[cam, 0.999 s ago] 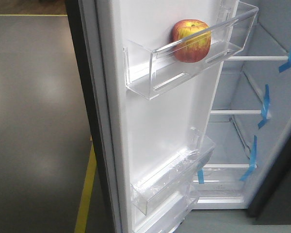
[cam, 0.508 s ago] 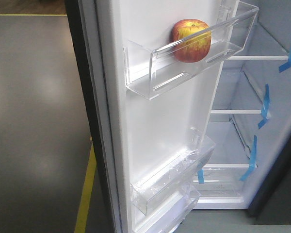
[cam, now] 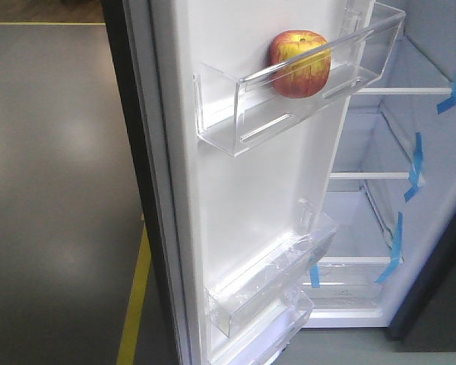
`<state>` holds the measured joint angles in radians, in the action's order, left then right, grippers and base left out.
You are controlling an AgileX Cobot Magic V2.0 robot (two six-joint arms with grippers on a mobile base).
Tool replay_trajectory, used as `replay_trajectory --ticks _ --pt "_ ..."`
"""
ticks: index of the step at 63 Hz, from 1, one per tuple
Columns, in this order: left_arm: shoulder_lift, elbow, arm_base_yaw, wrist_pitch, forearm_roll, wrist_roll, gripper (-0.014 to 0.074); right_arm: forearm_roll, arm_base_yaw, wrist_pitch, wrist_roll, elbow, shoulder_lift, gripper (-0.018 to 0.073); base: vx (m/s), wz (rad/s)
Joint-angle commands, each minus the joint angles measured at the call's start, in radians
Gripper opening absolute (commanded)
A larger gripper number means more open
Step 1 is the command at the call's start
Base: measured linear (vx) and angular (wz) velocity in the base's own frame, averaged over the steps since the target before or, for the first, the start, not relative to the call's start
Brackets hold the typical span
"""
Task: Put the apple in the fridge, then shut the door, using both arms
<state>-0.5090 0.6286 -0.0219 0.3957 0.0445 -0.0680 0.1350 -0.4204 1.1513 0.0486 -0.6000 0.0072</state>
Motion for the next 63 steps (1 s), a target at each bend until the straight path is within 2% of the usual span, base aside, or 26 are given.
replay_trajectory --ticks 1,12,36,47,54,63 --pt "-0.089 0.037 -0.002 -0.080 0.003 -0.002 -0.0006 0.006 0.001 -0.064 -0.002 -0.019 0.019 0.0519 0.00 0.00" --pt "-0.217 0.041 -0.002 -0.081 0.003 -0.004 -0.0006 0.006 0.001 -0.064 -0.002 -0.019 0.019 0.0519 0.00 0.00" --pt "-0.588 0.259 -0.002 0.147 0.003 -0.004 -0.0006 0.006 0.001 -0.064 -0.002 -0.019 0.019 0.0519 0.00 0.00" --pt "-0.735 0.358 -0.002 0.209 0.010 -0.005 -0.0006 0.006 0.001 -0.064 -0.002 -0.019 0.019 0.0519 0.00 0.00" --pt "-0.830 0.432 0.000 0.256 0.047 -0.073 -0.0006 0.006 0.001 -0.064 -0.002 -0.019 0.019 0.0519 0.00 0.00" --pt "-0.935 0.537 0.003 0.303 0.190 -0.214 -0.0006 0.006 0.001 -0.064 -0.002 -0.019 0.019 0.0519 0.00 0.00"
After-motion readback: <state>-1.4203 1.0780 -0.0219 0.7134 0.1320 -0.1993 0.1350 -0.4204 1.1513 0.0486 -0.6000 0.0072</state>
